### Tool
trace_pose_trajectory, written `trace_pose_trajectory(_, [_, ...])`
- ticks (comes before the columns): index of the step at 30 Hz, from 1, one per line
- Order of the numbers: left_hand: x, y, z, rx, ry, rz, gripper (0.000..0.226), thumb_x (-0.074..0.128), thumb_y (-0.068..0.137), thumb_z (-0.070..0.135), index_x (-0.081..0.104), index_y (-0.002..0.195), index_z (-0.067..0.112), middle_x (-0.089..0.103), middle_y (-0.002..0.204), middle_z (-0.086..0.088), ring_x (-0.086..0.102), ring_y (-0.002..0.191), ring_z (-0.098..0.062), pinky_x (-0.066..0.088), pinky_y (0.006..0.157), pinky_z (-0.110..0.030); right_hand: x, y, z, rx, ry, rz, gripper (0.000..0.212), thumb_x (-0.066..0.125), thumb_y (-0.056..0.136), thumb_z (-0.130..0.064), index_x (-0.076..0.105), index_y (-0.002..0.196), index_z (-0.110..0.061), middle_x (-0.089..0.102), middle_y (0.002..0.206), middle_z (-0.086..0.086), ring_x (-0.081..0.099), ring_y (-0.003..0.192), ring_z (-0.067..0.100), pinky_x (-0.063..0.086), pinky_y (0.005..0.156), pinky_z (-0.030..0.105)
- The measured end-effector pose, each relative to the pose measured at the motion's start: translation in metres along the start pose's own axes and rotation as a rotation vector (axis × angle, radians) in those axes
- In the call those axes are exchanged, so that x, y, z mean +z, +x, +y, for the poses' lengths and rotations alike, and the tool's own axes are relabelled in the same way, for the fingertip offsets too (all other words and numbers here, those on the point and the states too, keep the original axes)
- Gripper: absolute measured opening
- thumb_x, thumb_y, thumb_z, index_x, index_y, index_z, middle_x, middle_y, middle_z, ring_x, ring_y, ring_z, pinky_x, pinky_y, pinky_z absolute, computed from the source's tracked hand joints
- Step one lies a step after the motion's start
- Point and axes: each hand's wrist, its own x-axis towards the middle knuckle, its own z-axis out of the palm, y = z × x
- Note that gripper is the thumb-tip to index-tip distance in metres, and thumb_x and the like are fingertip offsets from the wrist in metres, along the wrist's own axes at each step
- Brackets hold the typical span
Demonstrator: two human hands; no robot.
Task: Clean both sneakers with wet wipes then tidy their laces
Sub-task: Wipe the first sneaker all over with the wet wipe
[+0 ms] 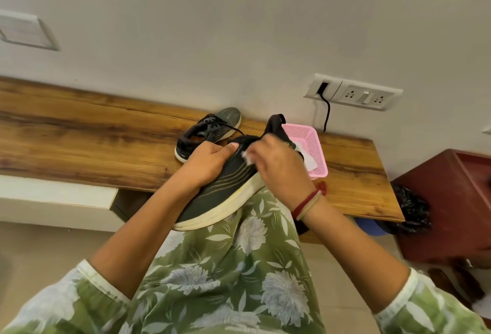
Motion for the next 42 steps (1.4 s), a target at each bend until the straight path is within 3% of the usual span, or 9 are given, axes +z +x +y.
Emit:
trace_pose_trajectory(3, [0.001,0.002,0.002,0.000,-0.003,0.035,0.055,0.048,0.096,0.044,0.068,0.081,-0.005,0.059,0.067,-0.014,0.053,0.057,-0.021,0.041,0.062,-0.028,-0.004,0.011,0.017,0.188,0.044,0.162,0.010,0.057,0.090,-0.012,0.066,0.092,-0.008,0.058,0.090,0.009,0.057,0.079,0.023,0.051,0.067,0.042])
trace_pose_trajectory(8, [-0.001,0.005,0.001,0.056,0.041,0.017,0.055,0.048,0.096,0.040,0.065,0.079,-0.009,0.052,0.065,-0.016,0.047,0.060,-0.023,0.036,0.061,-0.031,0.009,-0.002,-0.010,-0.002,0.067,0.040,0.014,0.052,0.091,-0.020,0.064,0.090,-0.011,0.055,0.087,0.006,0.057,0.071,0.021,0.050,0.059,0.036])
trace_pose_trajectory(12, [-0.002,0.004,-0.005,0.025,0.057,0.015,0.060,0.047,0.095,0.046,0.065,0.085,-0.011,0.061,0.070,-0.017,0.055,0.061,-0.023,0.041,0.066,-0.031,-0.002,0.017,0.020,0.231,0.088,0.125,0.009,0.058,0.090,-0.014,0.066,0.094,-0.011,0.054,0.099,0.005,0.055,0.086,0.017,0.047,0.073,0.031])
trace_pose_trajectory(16, [-0.011,0.007,-0.008,0.066,0.133,0.006,0.062,0.047,0.095,0.047,0.063,0.079,-0.011,0.059,0.065,-0.017,0.053,0.056,-0.022,0.041,0.063,-0.032,-0.022,0.029,0.036,0.232,0.337,-0.236,0.010,0.062,0.086,-0.013,0.064,0.090,-0.022,0.048,0.108,-0.003,0.046,0.101,0.008,0.034,0.085,0.020])
trace_pose_trajectory(20, [-0.017,0.005,-0.010,0.196,0.226,0.016,0.052,0.050,0.095,0.043,0.055,0.061,0.004,0.047,0.053,-0.006,0.043,0.047,-0.016,0.035,0.056,-0.030,-0.039,0.036,0.042,-0.059,0.149,-0.628,0.011,0.060,0.088,-0.014,0.061,0.088,-0.026,0.053,0.096,-0.008,0.049,0.095,0.007,0.040,0.085,0.028])
trace_pose_trajectory(24, [-0.012,0.003,-0.014,0.253,0.319,0.029,0.057,0.052,0.093,0.045,0.055,0.069,-0.006,0.042,0.051,-0.004,0.037,0.044,-0.012,0.031,0.050,-0.028,-0.037,0.038,0.038,-0.058,0.032,-0.820,0.012,0.058,0.090,-0.019,0.056,0.086,-0.031,0.056,0.097,-0.003,0.052,0.096,0.015,0.044,0.088,0.039])
trace_pose_trajectory(33, [-0.022,0.002,-0.016,0.445,0.874,0.348,0.057,0.029,0.091,0.067,0.065,0.077,0.025,0.057,0.064,0.005,0.057,0.063,-0.014,0.039,0.049,-0.025,-0.048,0.033,0.024,-0.072,0.148,-0.679,0.009,0.055,0.092,-0.020,0.057,0.090,-0.028,0.050,0.094,-0.010,0.049,0.092,0.008,0.039,0.083,0.020])
trace_pose_trajectory(38, [-0.021,0.006,-0.020,0.476,0.814,0.372,0.078,0.024,0.081,0.076,0.060,0.119,0.019,0.056,0.115,-0.006,0.055,0.105,-0.026,0.046,0.085,-0.041,-0.058,0.037,0.019,-0.104,0.054,-0.509,0.008,0.057,0.091,-0.022,0.063,0.096,-0.023,0.050,0.097,-0.007,0.046,0.080,0.003,0.030,0.068,0.003])
trace_pose_trajectory(42, [-0.025,0.002,-0.017,0.624,0.795,0.279,0.089,0.030,0.079,0.079,0.033,0.144,0.018,0.055,0.129,-0.008,0.053,0.117,-0.024,0.040,0.097,-0.039,-0.060,0.036,0.017,-0.102,0.116,-0.425,0.009,0.058,0.090,-0.019,0.065,0.096,-0.020,0.054,0.100,-0.002,0.050,0.082,0.008,0.038,0.073,0.016])
